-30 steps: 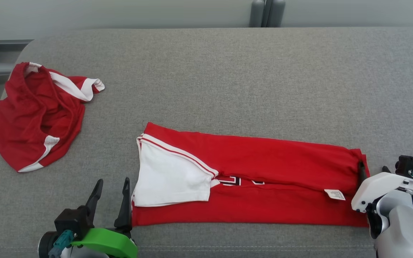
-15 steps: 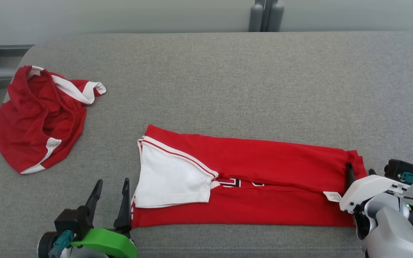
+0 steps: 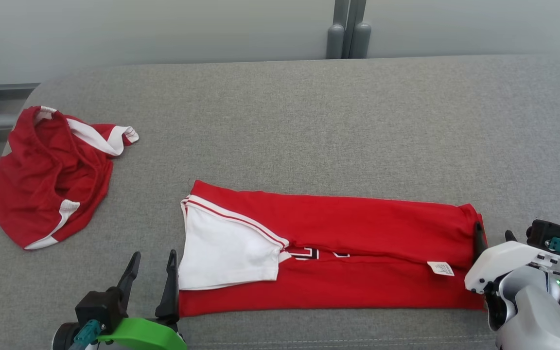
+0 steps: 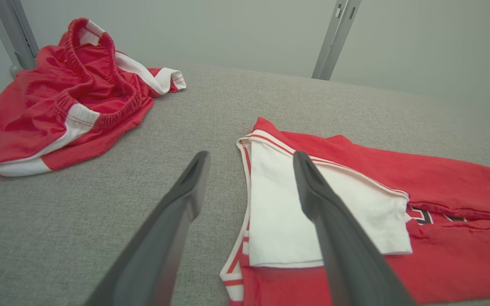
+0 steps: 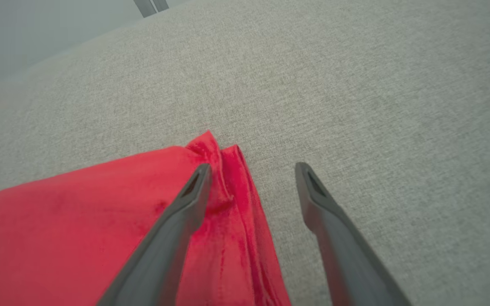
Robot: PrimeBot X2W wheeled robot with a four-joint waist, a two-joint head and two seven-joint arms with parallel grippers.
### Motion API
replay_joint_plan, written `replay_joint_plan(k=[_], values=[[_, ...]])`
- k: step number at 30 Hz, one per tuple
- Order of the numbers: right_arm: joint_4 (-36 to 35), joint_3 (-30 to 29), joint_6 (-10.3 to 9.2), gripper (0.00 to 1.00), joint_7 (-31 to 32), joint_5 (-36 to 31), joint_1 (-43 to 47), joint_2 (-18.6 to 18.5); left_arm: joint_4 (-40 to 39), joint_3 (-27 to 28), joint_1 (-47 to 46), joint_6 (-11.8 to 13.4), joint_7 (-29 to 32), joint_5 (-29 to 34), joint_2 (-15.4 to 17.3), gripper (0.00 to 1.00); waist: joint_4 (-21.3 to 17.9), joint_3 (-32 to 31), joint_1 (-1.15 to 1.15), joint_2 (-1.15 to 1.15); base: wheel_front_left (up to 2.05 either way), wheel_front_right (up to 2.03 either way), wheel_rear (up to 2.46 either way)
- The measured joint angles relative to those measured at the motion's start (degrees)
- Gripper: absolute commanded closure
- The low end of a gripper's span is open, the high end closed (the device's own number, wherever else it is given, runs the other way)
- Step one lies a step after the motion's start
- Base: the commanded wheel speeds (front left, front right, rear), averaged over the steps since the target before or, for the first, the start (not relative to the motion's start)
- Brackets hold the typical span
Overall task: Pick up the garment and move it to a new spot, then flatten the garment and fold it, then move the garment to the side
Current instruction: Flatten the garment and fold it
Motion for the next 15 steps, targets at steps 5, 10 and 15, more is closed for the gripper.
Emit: replay_joint_plan(k=[5,10,15], values=[[-3.71,2.86,0.00,0.00,2.67,2.34,3.41,0.02,0.22,-0.01,0.10,-0.07,0.00,-0.16,0.08,0.00,-0.32,-0.41,0.00,0.00,0.00,0.00,0.00],[-8.89,5.47,0.00,0.00,5.43,4.64,7.19,0.03,0.21,0.00,0.26,-0.37,0.00,-0.27,0.23,0.00,-0.23,-0.20,0.00,0.00,0.00,0.00,0.00],[-14.88,6.73,0.00,0.00,9.22,5.97,10.59,0.08,-0.01,-0.22,0.26,0.02,0.01,-0.27,0.22,0.00,-0.03,0.06,0.00,0.00,0.00,0.00,0.00]])
